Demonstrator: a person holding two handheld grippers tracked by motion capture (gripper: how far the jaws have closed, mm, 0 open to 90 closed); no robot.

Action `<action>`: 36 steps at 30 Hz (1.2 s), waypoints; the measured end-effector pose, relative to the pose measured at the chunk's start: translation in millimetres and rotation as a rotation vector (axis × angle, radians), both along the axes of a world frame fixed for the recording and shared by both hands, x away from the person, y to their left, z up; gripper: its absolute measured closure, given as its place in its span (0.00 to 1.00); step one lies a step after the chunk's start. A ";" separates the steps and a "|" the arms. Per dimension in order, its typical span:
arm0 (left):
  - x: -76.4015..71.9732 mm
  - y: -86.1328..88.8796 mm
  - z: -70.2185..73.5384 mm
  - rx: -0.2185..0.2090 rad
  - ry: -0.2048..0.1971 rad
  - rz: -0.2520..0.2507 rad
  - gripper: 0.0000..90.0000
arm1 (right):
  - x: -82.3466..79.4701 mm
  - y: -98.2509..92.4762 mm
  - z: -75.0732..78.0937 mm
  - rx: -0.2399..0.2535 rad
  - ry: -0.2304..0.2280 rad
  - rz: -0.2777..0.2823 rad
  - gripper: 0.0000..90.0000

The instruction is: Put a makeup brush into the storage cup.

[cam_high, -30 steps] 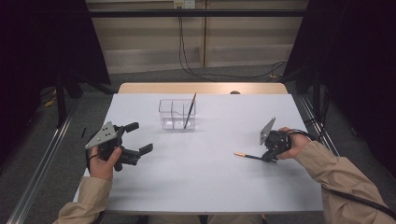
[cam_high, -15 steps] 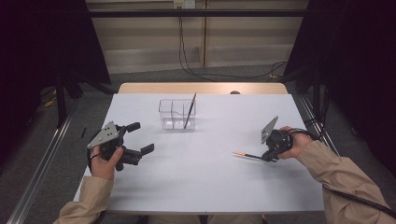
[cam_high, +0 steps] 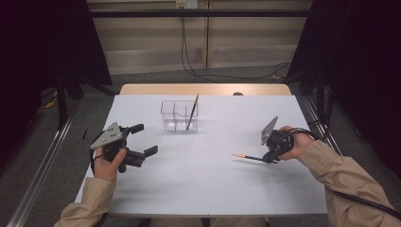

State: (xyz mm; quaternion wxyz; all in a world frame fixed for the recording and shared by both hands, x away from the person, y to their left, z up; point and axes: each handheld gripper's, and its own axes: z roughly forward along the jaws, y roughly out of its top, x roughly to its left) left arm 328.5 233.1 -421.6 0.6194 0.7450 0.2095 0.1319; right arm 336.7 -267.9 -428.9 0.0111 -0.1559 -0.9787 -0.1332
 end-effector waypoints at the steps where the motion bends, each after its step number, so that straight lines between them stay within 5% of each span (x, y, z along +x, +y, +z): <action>1: 0.3 -0.6 0.1 0.004 -0.001 -0.004 0.00 | 0.0 0.9 0.5 0.004 0.004 0.004 0.94; 19: 3.2 -9.7 -1.7 0.010 0.007 -0.029 0.00 | 6.1 31.0 11.7 0.024 -0.025 0.062 0.94; 36: 2.9 -9.7 -3.0 0.009 0.012 -0.038 0.00 | 11.0 82.5 19.1 0.078 -0.037 0.145 0.94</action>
